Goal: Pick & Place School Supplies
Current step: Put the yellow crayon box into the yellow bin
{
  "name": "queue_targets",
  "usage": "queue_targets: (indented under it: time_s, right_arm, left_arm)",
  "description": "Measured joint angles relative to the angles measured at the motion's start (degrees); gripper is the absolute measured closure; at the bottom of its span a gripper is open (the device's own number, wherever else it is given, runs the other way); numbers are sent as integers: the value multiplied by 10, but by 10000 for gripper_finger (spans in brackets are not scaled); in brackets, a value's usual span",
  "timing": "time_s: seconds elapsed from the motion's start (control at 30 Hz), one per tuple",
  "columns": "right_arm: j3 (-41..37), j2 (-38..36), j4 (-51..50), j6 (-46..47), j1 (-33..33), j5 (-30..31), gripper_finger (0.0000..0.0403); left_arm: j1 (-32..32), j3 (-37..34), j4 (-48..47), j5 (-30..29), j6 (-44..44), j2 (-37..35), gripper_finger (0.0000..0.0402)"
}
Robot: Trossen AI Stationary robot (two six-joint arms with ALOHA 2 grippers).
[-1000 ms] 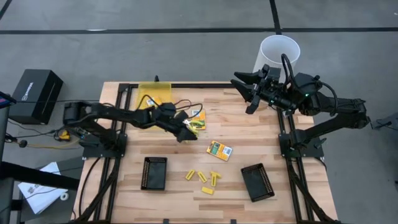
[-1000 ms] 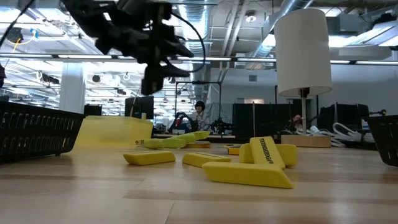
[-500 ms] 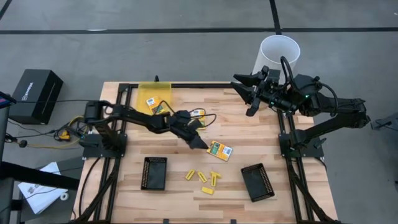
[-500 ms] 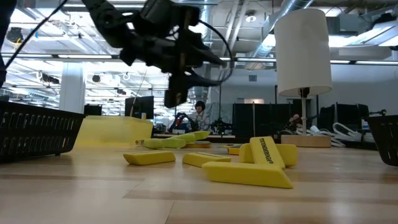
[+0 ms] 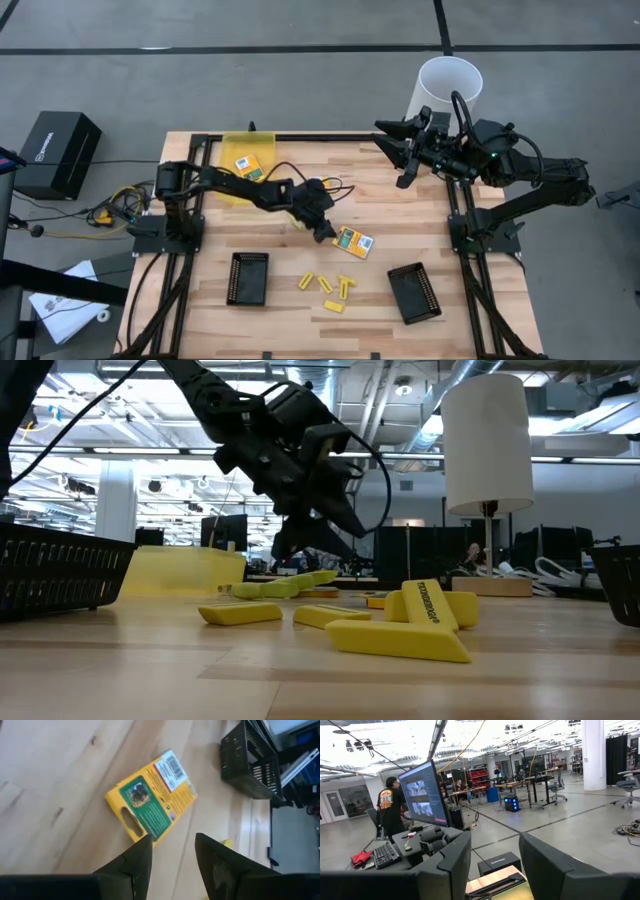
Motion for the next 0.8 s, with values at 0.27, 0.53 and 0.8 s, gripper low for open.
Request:
queue_targets:
  time_s: [0.27, 0.53, 0.8]
  right_arm:
    - [0, 0, 0, 0, 0, 0, 244]
    - [0, 0, 0, 0, 0, 0, 244]
    - [0, 0, 3, 0, 0, -2, 244]
  left_arm:
    - [4, 0, -37, -14, 28, 0, 256]
    - [3, 0, -39, -19, 27, 0, 256]
    - [-3, 20, -50, -3, 25, 45, 256]
